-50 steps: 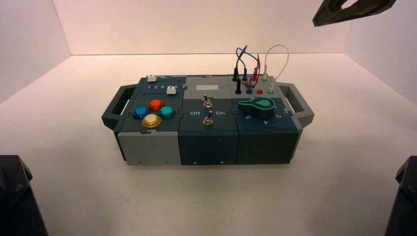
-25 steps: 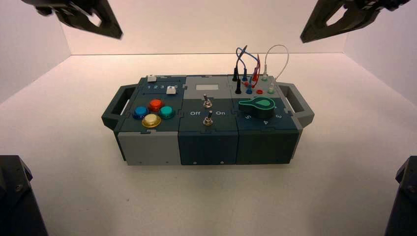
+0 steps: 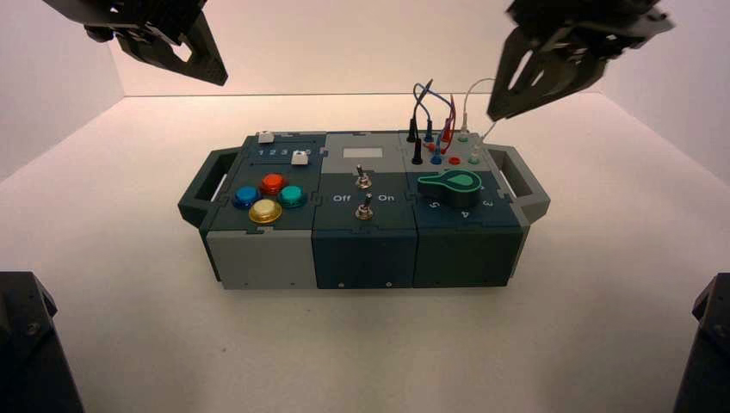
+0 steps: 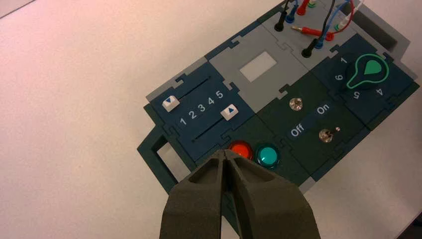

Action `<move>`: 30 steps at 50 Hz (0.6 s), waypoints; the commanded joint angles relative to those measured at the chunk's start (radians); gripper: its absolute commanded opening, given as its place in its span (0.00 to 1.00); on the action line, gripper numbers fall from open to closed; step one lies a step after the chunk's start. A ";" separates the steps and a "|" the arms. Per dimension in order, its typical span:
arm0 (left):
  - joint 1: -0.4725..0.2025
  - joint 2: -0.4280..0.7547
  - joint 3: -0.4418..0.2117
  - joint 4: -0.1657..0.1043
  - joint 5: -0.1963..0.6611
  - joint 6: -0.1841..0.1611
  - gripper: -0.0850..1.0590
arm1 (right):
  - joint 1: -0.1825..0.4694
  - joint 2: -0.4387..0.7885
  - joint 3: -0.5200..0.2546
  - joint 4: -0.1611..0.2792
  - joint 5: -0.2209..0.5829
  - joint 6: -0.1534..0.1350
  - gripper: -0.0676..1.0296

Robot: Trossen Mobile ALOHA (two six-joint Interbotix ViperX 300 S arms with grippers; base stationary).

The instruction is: Pull the blue wire.

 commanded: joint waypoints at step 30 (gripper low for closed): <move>-0.008 0.034 -0.032 0.003 -0.009 0.003 0.05 | 0.029 0.273 -0.117 0.040 -0.091 -0.002 0.37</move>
